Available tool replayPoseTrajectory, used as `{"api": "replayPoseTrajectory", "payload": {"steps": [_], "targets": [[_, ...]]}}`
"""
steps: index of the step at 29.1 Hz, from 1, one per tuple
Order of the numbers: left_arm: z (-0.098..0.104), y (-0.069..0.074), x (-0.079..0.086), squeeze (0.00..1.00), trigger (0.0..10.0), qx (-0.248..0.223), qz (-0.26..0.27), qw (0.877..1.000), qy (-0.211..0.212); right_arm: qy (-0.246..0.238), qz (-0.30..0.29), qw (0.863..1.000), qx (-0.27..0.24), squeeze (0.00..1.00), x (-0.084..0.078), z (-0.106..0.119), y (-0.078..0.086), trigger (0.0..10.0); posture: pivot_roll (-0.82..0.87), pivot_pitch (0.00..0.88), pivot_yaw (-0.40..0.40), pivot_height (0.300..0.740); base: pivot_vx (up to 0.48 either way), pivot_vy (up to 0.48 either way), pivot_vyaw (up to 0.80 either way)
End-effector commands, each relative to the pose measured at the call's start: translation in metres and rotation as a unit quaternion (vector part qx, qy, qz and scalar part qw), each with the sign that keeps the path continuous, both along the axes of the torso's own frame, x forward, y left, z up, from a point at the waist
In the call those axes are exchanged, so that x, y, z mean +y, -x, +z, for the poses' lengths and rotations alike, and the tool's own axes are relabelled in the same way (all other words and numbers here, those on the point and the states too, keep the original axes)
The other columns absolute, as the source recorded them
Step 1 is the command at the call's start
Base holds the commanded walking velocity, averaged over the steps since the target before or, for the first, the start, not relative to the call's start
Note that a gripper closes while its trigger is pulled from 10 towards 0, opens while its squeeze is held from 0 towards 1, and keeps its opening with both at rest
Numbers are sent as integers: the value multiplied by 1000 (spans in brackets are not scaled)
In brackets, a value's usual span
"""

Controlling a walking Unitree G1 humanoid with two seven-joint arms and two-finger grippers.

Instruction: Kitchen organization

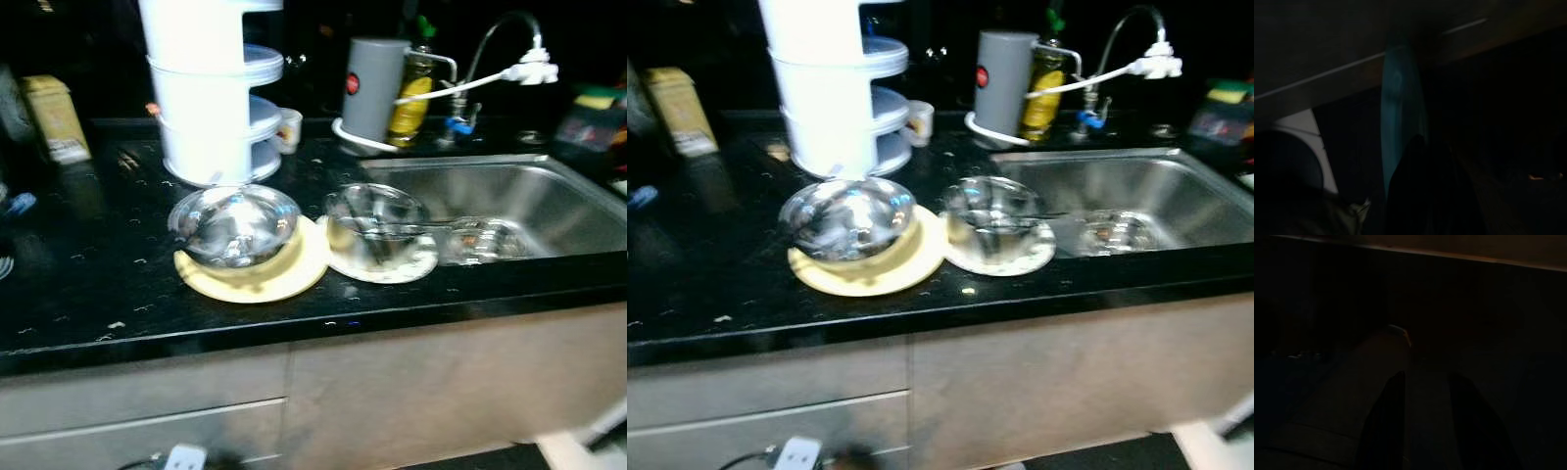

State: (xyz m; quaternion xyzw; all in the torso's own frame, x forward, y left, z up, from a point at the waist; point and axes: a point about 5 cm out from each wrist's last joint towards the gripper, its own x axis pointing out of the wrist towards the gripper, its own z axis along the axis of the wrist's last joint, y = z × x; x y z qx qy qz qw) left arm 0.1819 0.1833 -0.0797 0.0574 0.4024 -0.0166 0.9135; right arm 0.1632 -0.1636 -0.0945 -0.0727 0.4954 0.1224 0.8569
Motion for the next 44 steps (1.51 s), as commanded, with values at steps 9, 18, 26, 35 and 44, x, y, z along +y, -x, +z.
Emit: {"api": "replayPoseTrajectory", "payload": {"steps": [9,18,26,35,44], "targets": [[-1,2,-2,0,10000,0,1,1000,2,-3,3,1000,14,0,9,-3,5,10000,-38,93,-60,740,0,-370,0],[-1,2,-2,0,10000,0,2,1000,3,-4,4,1000,14,0,11,-3,4,10000,-38,93,-60,740,0,-324,0],[-1,2,-1,0,10000,1,1,1000,2,-3,5,1000,13,0,8,-3,5,10000,-37,89,-58,740,0,-312,0],[-1,2,-1,0,10000,1,-1,1000,2,-2,4,1000,14,0,7,-3,5,10000,-37,86,-57,740,0,-311,0],[-3,5,0,0,10000,13,38,999,30,-2,3,1000,16,0,4,-3,7,10000,-36,90,-58,740,0,213,0]]}}
